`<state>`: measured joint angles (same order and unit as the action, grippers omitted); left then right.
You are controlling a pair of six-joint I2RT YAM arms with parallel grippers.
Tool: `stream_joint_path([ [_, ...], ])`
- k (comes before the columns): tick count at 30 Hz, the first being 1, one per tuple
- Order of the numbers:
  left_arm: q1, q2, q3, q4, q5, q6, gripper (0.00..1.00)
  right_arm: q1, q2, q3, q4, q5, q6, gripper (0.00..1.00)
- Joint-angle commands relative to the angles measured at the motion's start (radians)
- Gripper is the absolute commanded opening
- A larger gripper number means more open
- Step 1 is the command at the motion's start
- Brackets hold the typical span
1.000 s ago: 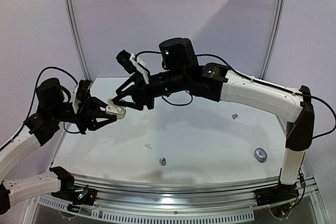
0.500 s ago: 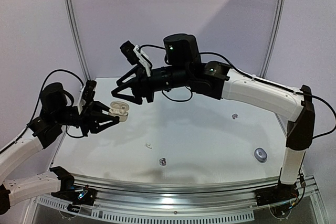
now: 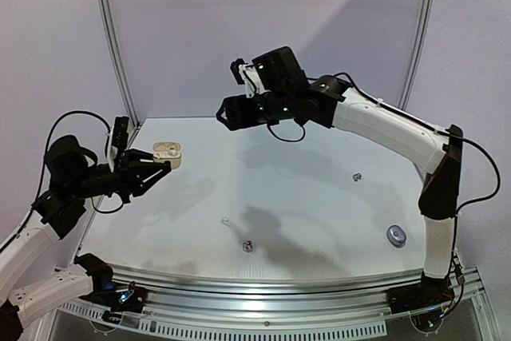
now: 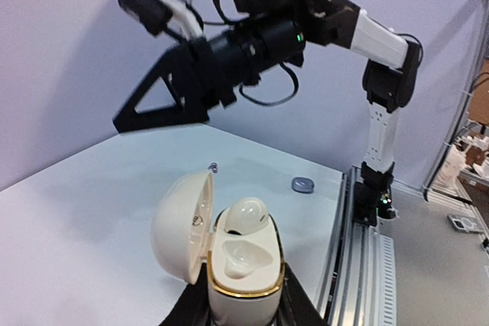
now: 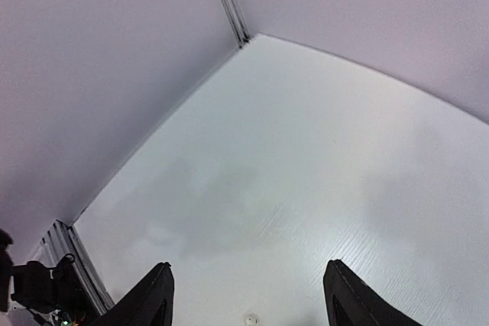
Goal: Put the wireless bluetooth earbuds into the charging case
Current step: Pick up the left earbud from the center of the board.
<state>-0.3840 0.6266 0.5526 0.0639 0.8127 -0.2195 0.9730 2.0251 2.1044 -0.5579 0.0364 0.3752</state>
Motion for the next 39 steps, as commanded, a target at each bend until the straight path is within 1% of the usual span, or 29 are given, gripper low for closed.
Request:
stream_joint_path([
  [1, 0.039, -0.037, -0.021, -0.008, -0.147, -0.03, 0.0, 0.017, 0.186, 0.076, -0.278, 0.1, 0.145, 0.66],
  [3, 0.048, -0.04, -0.023, -0.009, -0.155, -0.024, 0.0, 0.031, 0.25, 0.094, -0.27, 0.078, 0.184, 0.64],
  [5, 0.052, -0.041, -0.024, -0.005, -0.157, -0.021, 0.0, 0.06, 0.304, 0.125, -0.258, 0.099, 0.176, 0.64],
  [9, 0.052, -0.035, -0.023, -0.001, -0.142, -0.017, 0.0, 0.116, 0.408, 0.143, -0.182, 0.114, 0.06, 0.65],
  [10, 0.052, -0.033, -0.023, 0.0, -0.141, -0.017, 0.0, 0.12, 0.423, 0.149, -0.179, 0.11, 0.052, 0.64],
  [13, 0.052, -0.031, -0.02, 0.001, -0.136, -0.016, 0.0, 0.132, 0.478, 0.166, -0.182, 0.113, 0.02, 0.6],
  [15, 0.052, -0.028, -0.019, 0.002, -0.132, -0.016, 0.0, 0.139, 0.499, 0.165, -0.189, 0.12, -0.004, 0.53],
  [16, 0.052, -0.026, -0.017, 0.002, -0.131, -0.017, 0.0, 0.143, 0.508, 0.164, -0.192, 0.128, -0.014, 0.5],
  [19, 0.054, -0.022, -0.02, 0.008, -0.129, -0.018, 0.0, 0.155, 0.531, 0.163, -0.204, 0.139, -0.037, 0.48],
  [22, 0.053, -0.019, -0.019, 0.016, -0.125, -0.022, 0.0, 0.166, 0.559, 0.164, -0.216, 0.155, -0.061, 0.42],
  [26, 0.054, -0.018, -0.019, 0.014, -0.12, -0.021, 0.0, 0.167, 0.567, 0.163, -0.226, 0.166, -0.061, 0.39],
  [35, 0.054, -0.016, -0.022, 0.016, -0.117, -0.022, 0.0, 0.169, 0.567, 0.152, -0.255, 0.132, -0.081, 0.26],
  [39, 0.054, -0.016, -0.022, 0.014, -0.116, -0.021, 0.0, 0.17, 0.563, 0.13, -0.273, 0.12, -0.085, 0.22],
])
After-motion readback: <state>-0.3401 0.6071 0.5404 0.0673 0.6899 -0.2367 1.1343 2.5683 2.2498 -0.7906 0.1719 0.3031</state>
